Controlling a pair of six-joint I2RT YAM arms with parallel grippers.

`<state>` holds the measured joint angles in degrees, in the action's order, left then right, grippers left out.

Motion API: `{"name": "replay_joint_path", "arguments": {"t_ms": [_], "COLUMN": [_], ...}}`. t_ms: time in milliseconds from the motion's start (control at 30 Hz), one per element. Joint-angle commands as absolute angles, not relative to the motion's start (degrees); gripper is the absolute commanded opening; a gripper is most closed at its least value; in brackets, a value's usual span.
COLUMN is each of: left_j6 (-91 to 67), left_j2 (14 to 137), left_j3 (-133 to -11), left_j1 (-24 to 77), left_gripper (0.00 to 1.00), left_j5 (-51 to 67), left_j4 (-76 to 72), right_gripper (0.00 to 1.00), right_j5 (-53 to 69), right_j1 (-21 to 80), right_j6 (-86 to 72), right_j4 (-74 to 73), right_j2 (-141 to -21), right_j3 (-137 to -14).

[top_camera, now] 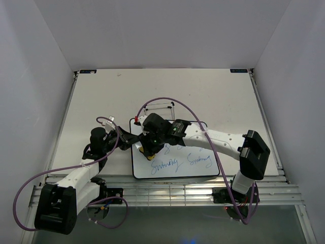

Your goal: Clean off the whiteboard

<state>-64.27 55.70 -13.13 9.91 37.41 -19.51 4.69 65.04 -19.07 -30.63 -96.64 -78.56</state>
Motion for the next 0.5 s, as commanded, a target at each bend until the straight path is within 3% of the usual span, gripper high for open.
{"name": "replay_joint_path", "arguments": {"t_ms": [0,300,467], "left_j6": [-59.8,-59.7,-59.6], "left_j2": [53.7,53.3,53.4], "left_j3": [-15.8,-15.0,-15.1], "left_j1": [10.3,10.4,10.5], "left_gripper": [0.00,0.00,0.00], "left_j5": [33.6,33.8,33.7], "left_j4": [-21.7,-21.6,-21.6], "right_gripper": [0.24,0.24,0.19], "right_j5": [0.4,0.2,4.7], "right_j1": [63.9,54.3,54.2], "right_j6": [-18.3,-17.1,-16.7], "right_j4": [-33.0,-32.7,-32.0], "right_j2": [-97.6,-91.8,-92.0], "right_j3": [-76.7,-67.1,-67.8]}}
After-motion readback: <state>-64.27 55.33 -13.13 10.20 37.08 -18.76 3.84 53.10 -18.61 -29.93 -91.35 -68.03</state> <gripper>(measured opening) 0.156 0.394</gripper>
